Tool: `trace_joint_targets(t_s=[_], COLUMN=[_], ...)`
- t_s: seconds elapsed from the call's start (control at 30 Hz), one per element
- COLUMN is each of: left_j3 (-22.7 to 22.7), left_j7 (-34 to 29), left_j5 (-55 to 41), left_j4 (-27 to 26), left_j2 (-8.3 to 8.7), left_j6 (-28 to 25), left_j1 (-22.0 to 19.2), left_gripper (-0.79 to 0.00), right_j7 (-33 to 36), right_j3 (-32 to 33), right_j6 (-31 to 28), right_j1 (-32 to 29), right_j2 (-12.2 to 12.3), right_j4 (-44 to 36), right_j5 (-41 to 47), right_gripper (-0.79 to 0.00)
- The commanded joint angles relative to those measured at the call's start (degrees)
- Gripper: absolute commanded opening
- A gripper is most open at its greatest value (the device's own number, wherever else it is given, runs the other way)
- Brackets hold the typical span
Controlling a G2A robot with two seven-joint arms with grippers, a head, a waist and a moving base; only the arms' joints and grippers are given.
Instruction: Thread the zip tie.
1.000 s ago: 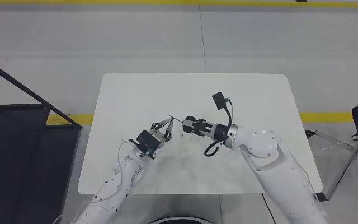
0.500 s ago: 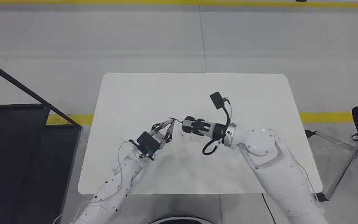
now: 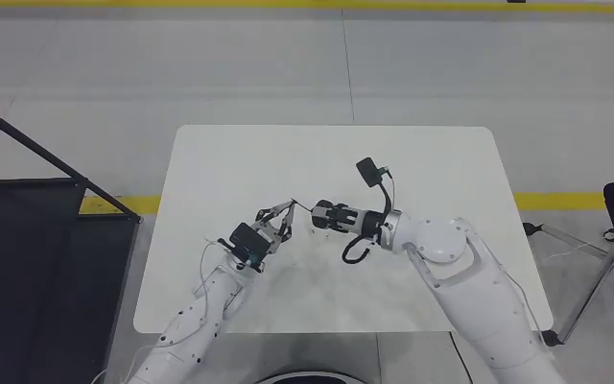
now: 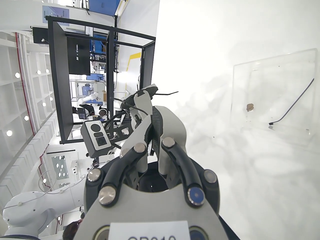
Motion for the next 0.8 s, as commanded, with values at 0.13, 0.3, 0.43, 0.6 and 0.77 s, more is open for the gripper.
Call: trace_joint_targets(t_s=[0.13, 0.3, 0.43, 0.6, 0.77], left_j3=[0.2, 0.4, 0.5, 0.7, 0.7], left_j7=[0.6, 0.9, 0.9, 0.8, 1.0], left_j5=[2.0, 3.2, 4.0, 4.7, 5.0], left_j4=[0.3, 0.5, 0.7, 0.8, 0.8], left_j2=[0.11, 0.18, 0.2, 0.23, 0.23], left_j6=[-0.6, -1.2, -1.1, -1.3, -1.1], left_j1=[0.0, -0.1, -0.2, -0.3, -0.2], left_gripper=[-0.785, -0.785, -0.785, -0.785, -0.785], right_j7=[-0.2, -0.5, -0.5, -0.7, -0.6], right_j3=[0.1, 0.7, 1.0, 1.5, 1.7], right_j6=[-0.1, -1.2, -1.9, -2.6, -2.6], right_j1=[0.0, -0.4, -0.8, -1.3, -1.5], right_j2=[-0.1, -0.1, -0.1, 0.0, 0.0], right_j4=[0.2, 0.1, -0.1, -0.3, -0.4], right_j5=[0.4, 1.1, 1.4, 1.8, 1.8], right_gripper=[-0.785, -0.785, -0.785, -0.785, -0.745])
